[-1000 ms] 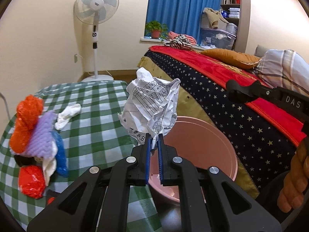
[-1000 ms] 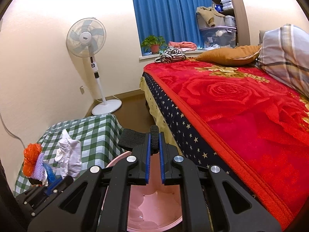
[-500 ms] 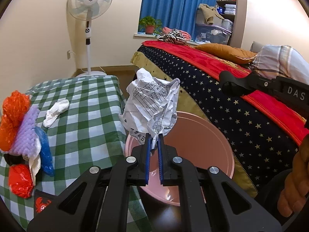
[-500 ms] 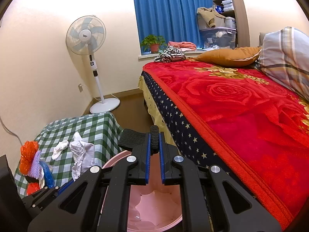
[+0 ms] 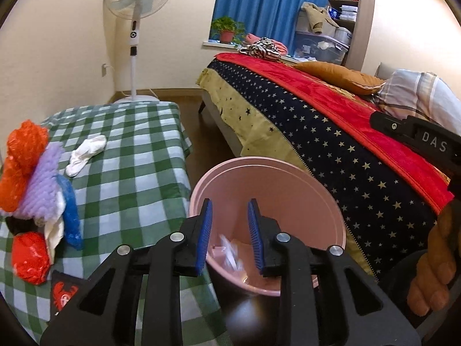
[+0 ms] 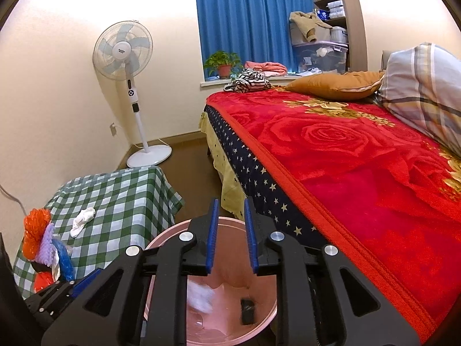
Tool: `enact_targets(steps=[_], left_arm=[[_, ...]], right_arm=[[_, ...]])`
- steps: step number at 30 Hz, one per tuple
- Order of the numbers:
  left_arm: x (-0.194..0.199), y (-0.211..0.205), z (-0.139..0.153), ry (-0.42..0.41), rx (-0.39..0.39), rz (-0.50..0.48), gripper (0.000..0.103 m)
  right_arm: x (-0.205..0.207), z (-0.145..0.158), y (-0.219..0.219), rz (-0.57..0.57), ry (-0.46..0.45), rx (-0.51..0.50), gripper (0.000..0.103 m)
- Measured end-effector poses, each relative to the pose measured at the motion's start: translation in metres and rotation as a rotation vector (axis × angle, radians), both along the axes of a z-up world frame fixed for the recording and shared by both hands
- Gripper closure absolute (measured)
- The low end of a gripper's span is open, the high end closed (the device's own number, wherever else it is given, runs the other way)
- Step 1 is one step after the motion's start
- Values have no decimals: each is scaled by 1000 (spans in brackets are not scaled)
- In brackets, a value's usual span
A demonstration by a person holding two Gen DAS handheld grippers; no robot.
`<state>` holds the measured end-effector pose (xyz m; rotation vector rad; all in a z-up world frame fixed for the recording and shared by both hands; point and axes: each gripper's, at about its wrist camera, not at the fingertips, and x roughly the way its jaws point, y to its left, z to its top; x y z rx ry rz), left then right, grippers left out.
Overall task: Collect trash
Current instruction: 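Open both tools to drop the paper and black item into the bin, then move both open tools back over the trash pile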
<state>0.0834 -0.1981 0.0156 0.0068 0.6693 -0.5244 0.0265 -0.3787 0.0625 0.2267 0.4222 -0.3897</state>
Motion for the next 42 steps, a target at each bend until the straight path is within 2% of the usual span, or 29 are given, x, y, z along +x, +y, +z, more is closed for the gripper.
enact_targets(steps=[3,4,6,7,14,24,34,42], left_arm=[[-5,11,3,-6,1,22,77],[-6,15,4,-7,1,29,77],[-10,21,7,-13,4,40,77],[-11,25,8,-17,5,45,77],[-27,56,22,-53,8,96,77],[-44,114,29,-76,11,204,77],[-56,164,21,-86,-1,344,77],[-59,210,27,-100,-18,467,77]], right_arm=[[-1,1,3,10,-1,-13,81],[-2,2,4,12,-5,-18,78],[-5,3,7,14,-15,-23,63],[-6,3,8,18,-20,-23,62],[-9,3,18,48,-20,-17,62],[-11,-1,59,144,-16,-44,62],[-13,-18,119,331,-4,-14,62],[-7,-36,169,451,31,-16,62]])
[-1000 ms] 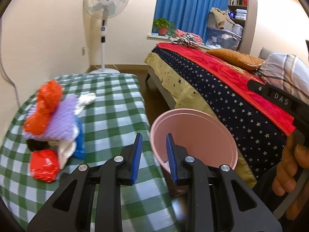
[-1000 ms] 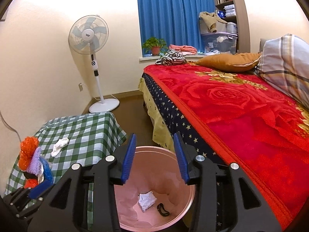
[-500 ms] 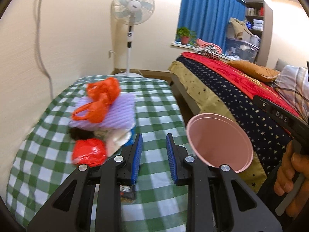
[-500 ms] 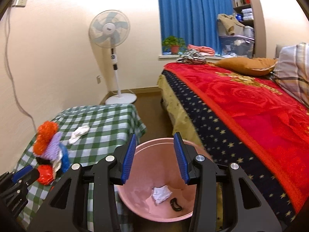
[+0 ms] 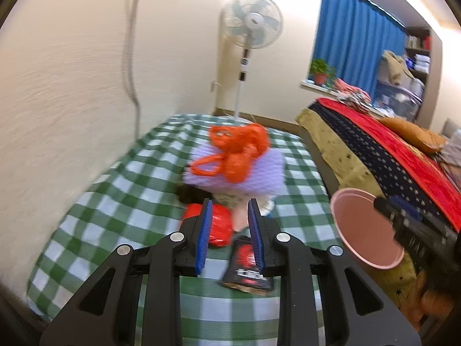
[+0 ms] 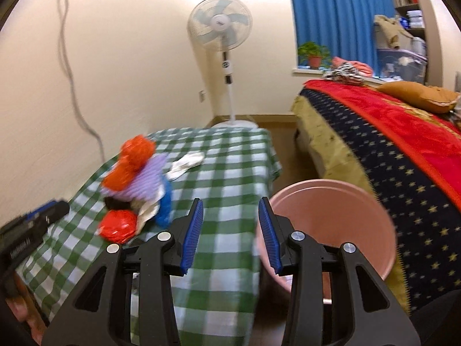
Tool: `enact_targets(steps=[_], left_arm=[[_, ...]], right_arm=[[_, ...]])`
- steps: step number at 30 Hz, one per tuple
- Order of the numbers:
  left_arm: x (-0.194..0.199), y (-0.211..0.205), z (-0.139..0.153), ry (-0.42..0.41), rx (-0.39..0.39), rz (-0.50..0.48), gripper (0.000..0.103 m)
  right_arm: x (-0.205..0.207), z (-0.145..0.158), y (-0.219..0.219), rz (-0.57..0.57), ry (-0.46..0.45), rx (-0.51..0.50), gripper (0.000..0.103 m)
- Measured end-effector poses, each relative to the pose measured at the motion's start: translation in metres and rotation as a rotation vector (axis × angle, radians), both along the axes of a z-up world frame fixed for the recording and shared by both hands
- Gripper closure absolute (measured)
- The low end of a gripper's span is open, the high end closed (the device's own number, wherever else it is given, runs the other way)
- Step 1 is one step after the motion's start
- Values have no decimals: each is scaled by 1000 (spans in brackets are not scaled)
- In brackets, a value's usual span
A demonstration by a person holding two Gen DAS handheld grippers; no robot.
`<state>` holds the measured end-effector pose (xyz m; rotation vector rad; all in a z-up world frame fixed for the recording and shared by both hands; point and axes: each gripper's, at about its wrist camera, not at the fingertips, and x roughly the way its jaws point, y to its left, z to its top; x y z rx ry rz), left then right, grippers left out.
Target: Collect trash
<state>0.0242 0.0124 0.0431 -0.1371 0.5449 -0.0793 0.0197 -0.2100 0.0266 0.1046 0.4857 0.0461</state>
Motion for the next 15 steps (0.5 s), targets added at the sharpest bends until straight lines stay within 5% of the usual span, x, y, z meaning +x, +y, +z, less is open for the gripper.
enact_targets(steps=[15], left_arm=[[-6,44,-4,1,-33,118,77]], right_arm=[[28,-60,65,146,240,69,63]])
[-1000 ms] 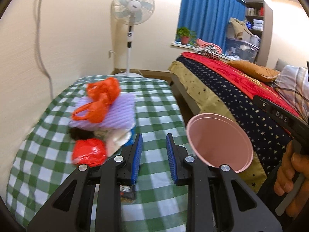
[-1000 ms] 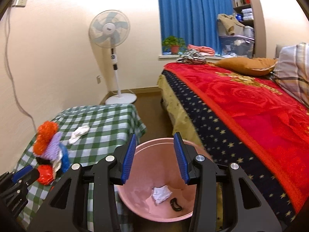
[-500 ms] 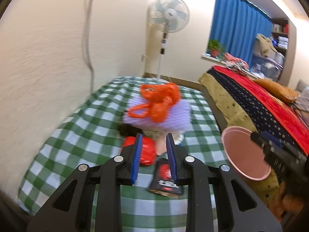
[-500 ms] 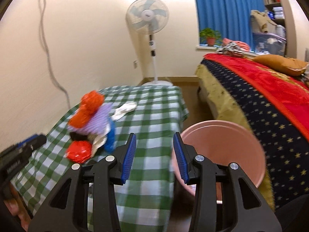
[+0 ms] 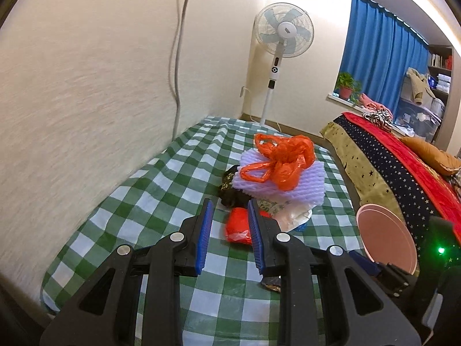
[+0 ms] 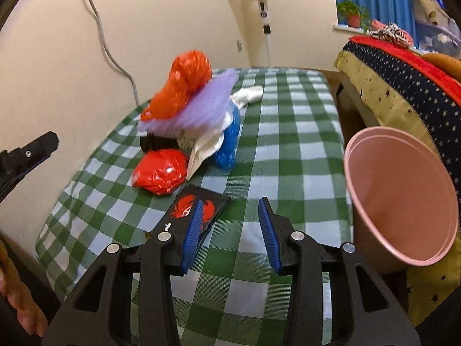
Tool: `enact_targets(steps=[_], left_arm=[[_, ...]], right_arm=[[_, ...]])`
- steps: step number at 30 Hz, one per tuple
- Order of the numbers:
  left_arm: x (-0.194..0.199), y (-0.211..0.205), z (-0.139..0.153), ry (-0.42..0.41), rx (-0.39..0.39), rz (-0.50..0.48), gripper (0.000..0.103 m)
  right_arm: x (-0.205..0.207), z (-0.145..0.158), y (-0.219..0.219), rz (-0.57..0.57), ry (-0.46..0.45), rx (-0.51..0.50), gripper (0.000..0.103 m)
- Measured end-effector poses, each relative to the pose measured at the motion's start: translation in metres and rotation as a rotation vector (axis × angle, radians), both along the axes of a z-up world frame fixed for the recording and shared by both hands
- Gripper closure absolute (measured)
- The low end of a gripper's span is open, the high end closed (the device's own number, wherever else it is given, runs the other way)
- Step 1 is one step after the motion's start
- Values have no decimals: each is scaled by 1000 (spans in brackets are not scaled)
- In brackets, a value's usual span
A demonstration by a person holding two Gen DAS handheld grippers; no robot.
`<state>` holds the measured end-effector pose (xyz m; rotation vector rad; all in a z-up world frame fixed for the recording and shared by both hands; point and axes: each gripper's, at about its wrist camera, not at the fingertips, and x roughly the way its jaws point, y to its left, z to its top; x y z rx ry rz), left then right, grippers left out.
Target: Collect trash
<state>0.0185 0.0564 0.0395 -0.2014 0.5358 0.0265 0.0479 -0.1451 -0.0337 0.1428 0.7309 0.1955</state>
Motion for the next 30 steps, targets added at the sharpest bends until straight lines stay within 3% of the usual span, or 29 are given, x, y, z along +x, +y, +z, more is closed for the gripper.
enact_targets(steps=[6,13,18,30], left_arm=[[5,3,-4,12,-15,5,77],[12,2,-11,32,-22,7,77],[19,3,-20,52,-26,15,77],[44,-6,-45,118,-32,6,77]], right_arm=[[13,-19,2,-20,80,32,64],[18,-28,12,16,114,48,65],[22,-29,15,40,132,69,101],[29,-18,-12,-35,105,61,103]])
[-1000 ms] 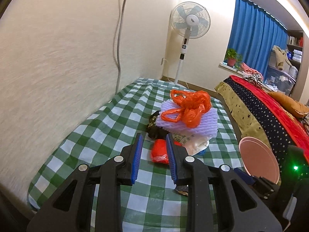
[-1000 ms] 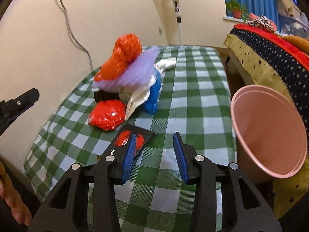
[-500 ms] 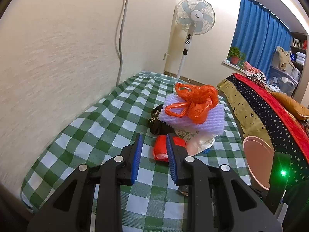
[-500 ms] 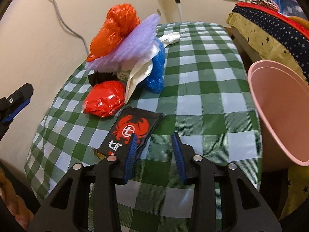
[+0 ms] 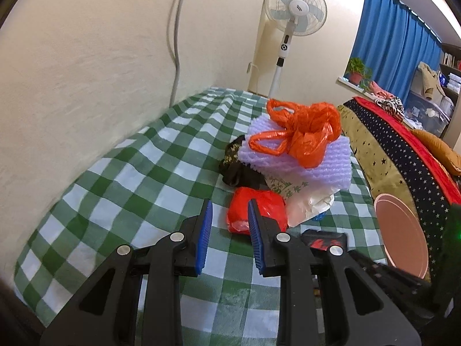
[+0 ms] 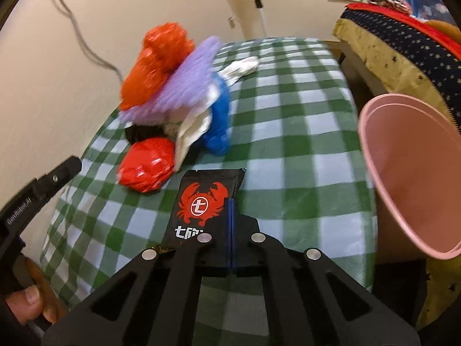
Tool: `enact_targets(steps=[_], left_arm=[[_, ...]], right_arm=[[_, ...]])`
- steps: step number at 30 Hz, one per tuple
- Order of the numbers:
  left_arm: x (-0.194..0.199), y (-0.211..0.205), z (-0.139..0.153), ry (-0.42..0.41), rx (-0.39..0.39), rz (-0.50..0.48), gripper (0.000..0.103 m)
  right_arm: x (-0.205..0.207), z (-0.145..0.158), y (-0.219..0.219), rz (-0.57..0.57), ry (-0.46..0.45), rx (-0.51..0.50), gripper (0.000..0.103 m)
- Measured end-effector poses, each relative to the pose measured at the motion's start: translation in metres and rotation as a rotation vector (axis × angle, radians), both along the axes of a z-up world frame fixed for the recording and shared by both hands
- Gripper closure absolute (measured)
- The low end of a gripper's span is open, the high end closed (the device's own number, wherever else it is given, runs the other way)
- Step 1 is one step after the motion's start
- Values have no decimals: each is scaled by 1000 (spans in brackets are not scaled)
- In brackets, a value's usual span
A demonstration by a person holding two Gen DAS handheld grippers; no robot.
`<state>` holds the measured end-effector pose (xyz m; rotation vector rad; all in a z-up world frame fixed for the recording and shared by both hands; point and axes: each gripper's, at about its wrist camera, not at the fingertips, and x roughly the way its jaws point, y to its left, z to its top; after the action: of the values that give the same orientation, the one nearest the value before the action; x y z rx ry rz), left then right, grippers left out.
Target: Collect trash
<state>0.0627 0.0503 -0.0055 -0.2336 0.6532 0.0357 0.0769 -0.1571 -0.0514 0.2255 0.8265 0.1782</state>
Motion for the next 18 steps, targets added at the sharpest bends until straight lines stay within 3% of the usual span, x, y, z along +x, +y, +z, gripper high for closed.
enact_targets(steps=[9,13,18], left_arm=[[22,-4,-21,65,-24,-11,77],[31,-7,-27,85,-43,-20,57],[39,-9,-39,121,-52,-23,49]], right_arm=[[7,-1,-24,-61,0,-21,100],[10,-5,-26,-69,12,-5,98],[11,-10,-28,-71,25,14,92]])
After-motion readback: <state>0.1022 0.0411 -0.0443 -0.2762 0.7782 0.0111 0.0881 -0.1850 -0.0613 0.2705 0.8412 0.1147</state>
